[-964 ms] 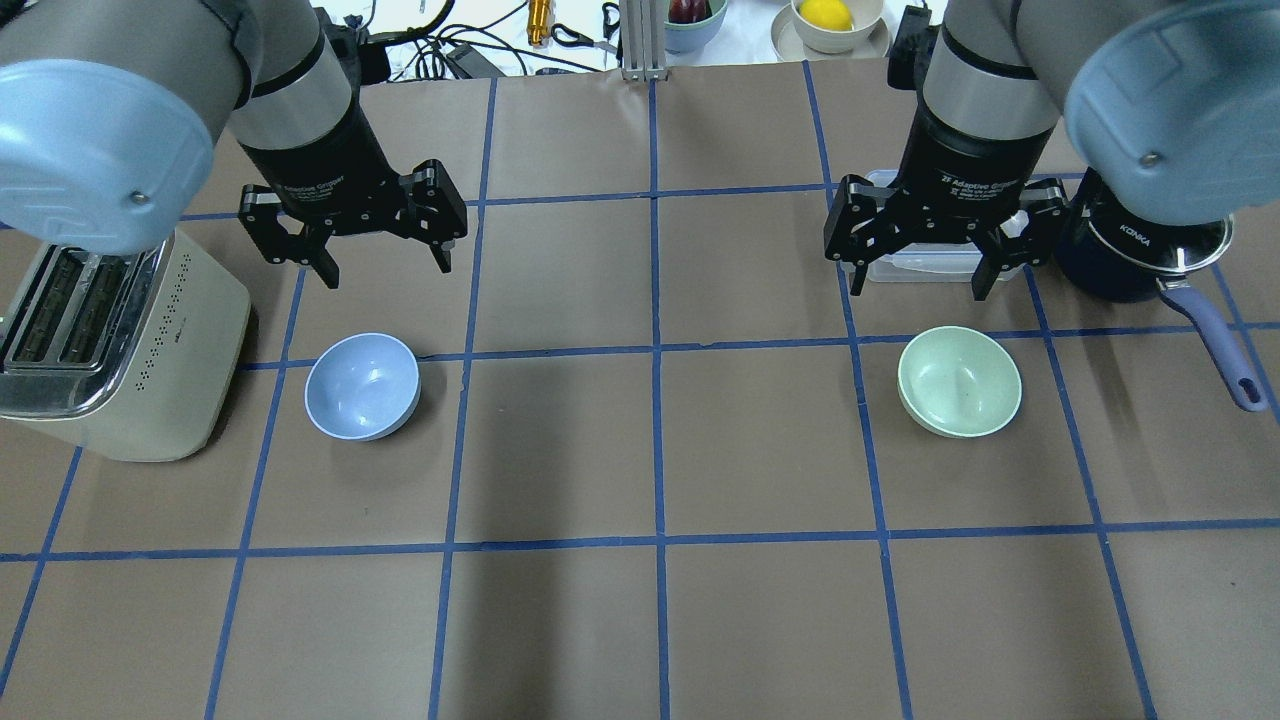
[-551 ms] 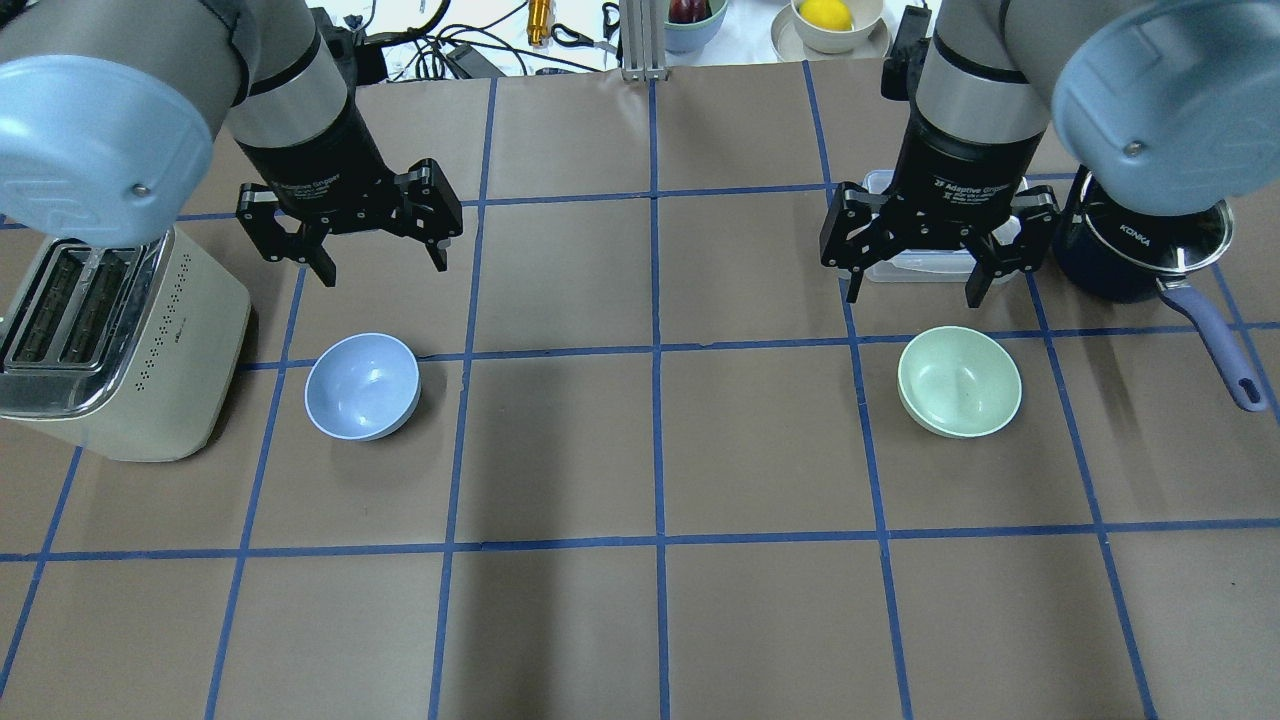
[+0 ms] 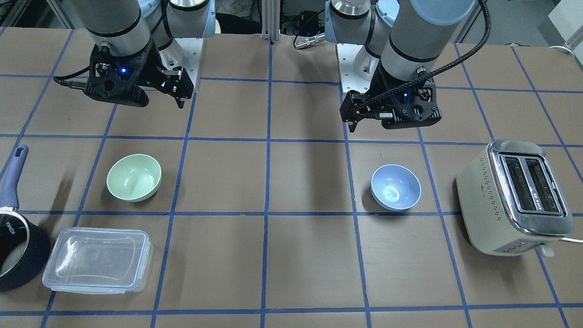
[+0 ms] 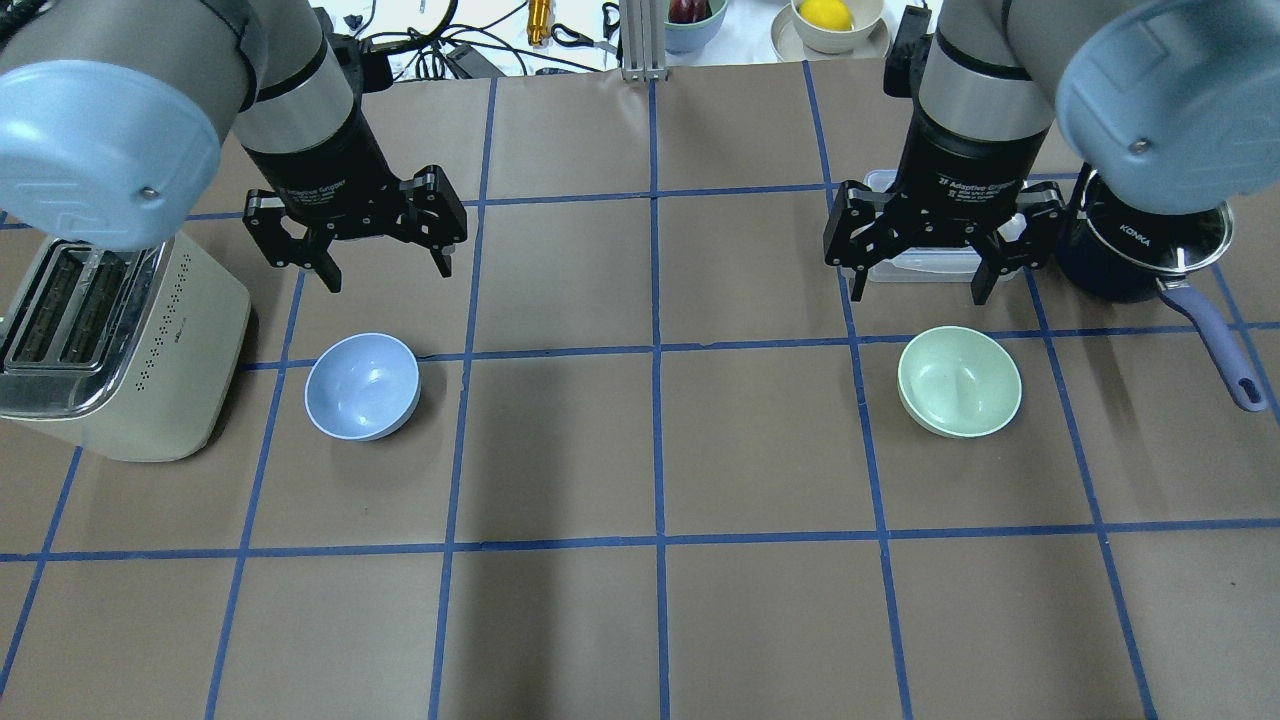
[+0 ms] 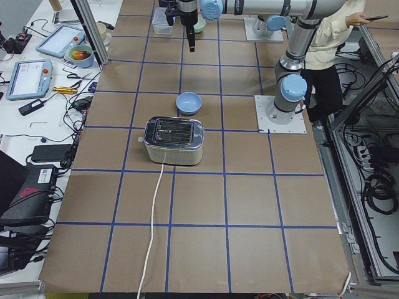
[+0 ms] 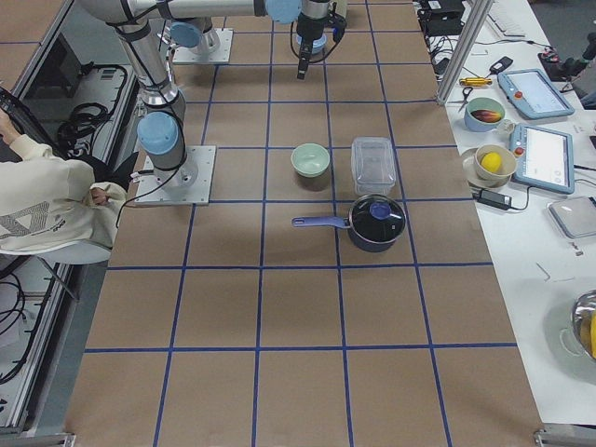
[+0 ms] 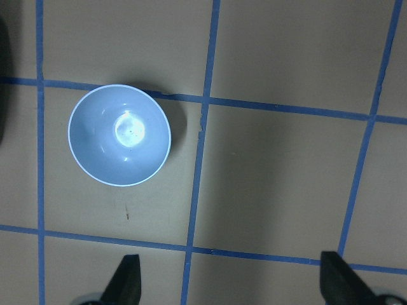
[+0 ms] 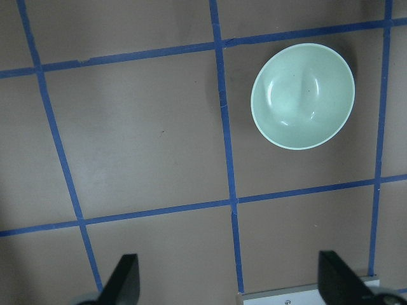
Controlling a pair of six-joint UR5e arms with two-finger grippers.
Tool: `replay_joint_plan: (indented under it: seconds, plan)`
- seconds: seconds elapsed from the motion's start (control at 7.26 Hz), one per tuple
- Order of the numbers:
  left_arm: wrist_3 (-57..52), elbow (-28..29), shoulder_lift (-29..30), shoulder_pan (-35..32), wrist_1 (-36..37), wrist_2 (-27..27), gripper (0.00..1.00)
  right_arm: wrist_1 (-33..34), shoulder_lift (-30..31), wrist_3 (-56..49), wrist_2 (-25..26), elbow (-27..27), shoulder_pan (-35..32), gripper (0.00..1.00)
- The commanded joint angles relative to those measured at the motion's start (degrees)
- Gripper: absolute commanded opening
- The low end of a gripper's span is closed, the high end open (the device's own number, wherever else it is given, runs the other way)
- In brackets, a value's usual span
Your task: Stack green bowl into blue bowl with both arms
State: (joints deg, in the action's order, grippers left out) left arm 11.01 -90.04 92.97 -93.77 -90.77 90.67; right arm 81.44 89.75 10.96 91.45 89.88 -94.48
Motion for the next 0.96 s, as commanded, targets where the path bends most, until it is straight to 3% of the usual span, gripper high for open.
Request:
replay_joint_plan:
  seconds: [0.0,0.55,0.83]
  plan:
    - [-0.1,0.6,0.0,0.4,0.2,0.3,1.00,-0.3,-0.1,-2.2,0.1,-2.3,0.3,1.00]
    - [-2.9,1.3,-0.5,0.5,-1.3,0.6,1.00,-0.7,-0.4,-2.3,-1.0,-3.5,0.0,1.00]
    - [-2.9,0.6,-0.8,0.5,-1.5,4.1,1.00,-0.4,-0.4,-2.1,-1.0,-3.5,0.0,1.00]
